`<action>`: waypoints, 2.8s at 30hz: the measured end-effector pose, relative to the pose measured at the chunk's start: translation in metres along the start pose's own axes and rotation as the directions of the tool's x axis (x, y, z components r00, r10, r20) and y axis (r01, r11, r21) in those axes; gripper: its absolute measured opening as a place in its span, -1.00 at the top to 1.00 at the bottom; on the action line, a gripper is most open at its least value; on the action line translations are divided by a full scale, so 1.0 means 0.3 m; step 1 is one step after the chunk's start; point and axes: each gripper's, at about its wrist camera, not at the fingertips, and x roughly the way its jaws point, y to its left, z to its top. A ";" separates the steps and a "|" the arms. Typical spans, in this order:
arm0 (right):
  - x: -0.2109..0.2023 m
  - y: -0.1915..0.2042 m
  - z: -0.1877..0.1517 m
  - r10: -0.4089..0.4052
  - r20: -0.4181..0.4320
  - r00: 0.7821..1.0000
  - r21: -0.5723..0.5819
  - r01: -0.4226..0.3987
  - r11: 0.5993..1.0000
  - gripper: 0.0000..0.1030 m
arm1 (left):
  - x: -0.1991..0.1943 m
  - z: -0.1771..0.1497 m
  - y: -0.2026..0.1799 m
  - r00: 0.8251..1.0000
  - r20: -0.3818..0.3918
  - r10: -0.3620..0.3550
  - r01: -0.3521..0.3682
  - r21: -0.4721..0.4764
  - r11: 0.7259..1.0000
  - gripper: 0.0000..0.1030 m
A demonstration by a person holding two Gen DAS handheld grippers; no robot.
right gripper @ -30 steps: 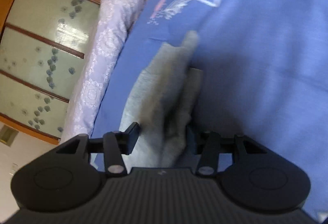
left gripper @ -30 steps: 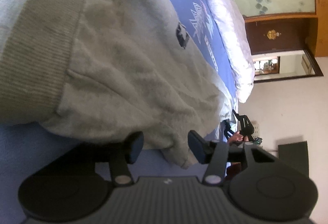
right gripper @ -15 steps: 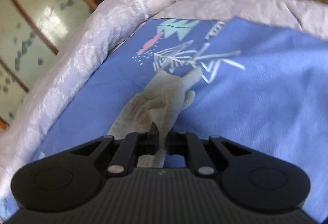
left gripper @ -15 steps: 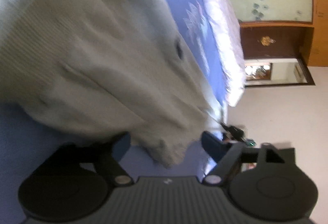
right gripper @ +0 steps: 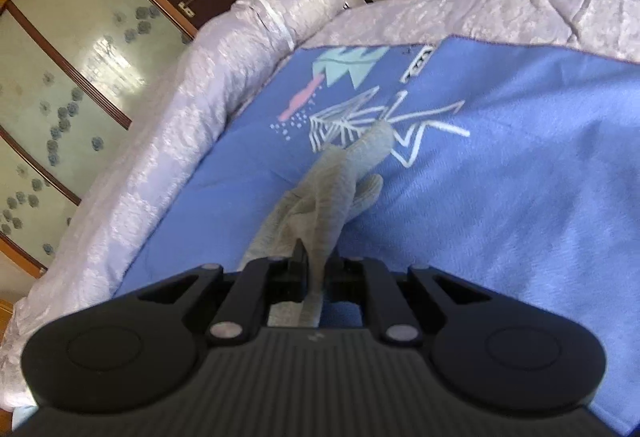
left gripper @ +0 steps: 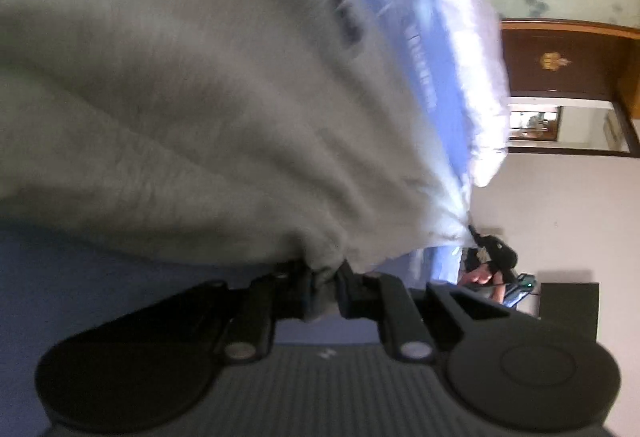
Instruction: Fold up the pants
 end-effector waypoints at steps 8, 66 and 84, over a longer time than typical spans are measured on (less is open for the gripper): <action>-0.268 0.037 0.075 -0.026 0.006 1.000 -0.093 0.026 0.995 0.81 | -0.272 -0.163 -0.135 0.999 -0.010 -0.047 0.048 0.091 0.995 0.80; -0.891 -0.300 -0.879 0.332 -0.382 0.862 -0.102 -0.397 0.912 0.13 | -0.492 -0.237 0.012 0.652 0.561 0.510 -0.753 0.398 0.525 0.96; -0.930 -0.369 -0.871 0.373 -0.377 0.848 -0.068 -0.427 0.902 0.12 | -0.501 -0.257 0.169 0.963 0.223 0.153 -0.178 0.094 0.979 -0.66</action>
